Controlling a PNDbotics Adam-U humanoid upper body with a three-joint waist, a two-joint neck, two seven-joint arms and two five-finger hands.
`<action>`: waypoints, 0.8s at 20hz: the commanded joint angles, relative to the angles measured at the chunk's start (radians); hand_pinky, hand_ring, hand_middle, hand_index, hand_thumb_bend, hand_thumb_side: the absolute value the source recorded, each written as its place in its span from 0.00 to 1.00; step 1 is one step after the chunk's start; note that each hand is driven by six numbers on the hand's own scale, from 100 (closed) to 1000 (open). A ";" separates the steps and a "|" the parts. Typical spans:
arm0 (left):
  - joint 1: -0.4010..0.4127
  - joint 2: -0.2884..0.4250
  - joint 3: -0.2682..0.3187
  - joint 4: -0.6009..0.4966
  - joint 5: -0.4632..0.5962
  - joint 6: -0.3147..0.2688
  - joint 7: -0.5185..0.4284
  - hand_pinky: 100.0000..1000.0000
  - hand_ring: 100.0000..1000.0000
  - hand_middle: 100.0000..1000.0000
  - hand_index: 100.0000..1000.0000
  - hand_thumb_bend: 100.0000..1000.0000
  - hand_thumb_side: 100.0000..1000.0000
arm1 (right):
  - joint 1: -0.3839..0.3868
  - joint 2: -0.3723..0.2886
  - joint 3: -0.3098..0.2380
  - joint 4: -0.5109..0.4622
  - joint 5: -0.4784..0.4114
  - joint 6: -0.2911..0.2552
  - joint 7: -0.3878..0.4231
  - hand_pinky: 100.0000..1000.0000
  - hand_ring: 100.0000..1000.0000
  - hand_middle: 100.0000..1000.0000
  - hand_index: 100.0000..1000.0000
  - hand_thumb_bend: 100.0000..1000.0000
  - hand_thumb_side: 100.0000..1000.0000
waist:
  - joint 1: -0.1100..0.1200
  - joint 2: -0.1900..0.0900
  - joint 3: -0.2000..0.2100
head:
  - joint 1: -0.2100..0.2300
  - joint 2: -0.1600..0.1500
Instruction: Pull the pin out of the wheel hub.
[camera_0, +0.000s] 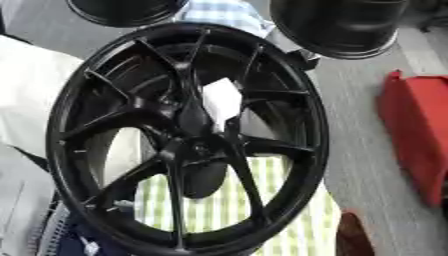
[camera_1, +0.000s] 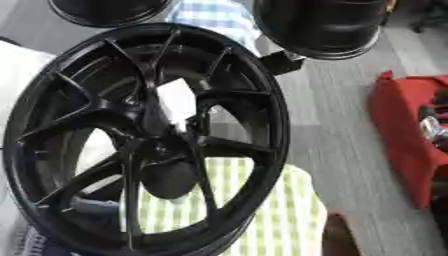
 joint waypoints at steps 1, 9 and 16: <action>0.002 0.033 0.010 -0.008 -0.015 -0.005 -0.008 0.77 0.89 0.52 0.68 0.56 0.45 | -0.033 -0.151 0.010 -0.080 0.031 0.014 0.014 0.73 0.72 0.67 0.76 0.34 0.20 | -0.002 -0.023 -0.007 | -0.006 0.004; 0.017 0.051 0.014 -0.004 -0.019 -0.003 -0.004 0.77 0.89 0.52 0.68 0.56 0.45 | -0.203 -0.390 0.100 -0.150 0.099 0.001 0.133 0.78 0.74 0.68 0.77 0.47 0.25 | -0.015 -0.032 -0.017 | -0.013 0.014; 0.031 0.065 0.008 0.001 -0.024 0.006 -0.004 0.77 0.89 0.52 0.68 0.55 0.45 | -0.502 -0.383 0.278 -0.109 0.154 -0.052 0.404 0.81 0.76 0.71 0.78 0.45 0.28 | -0.031 -0.050 -0.010 | -0.028 0.044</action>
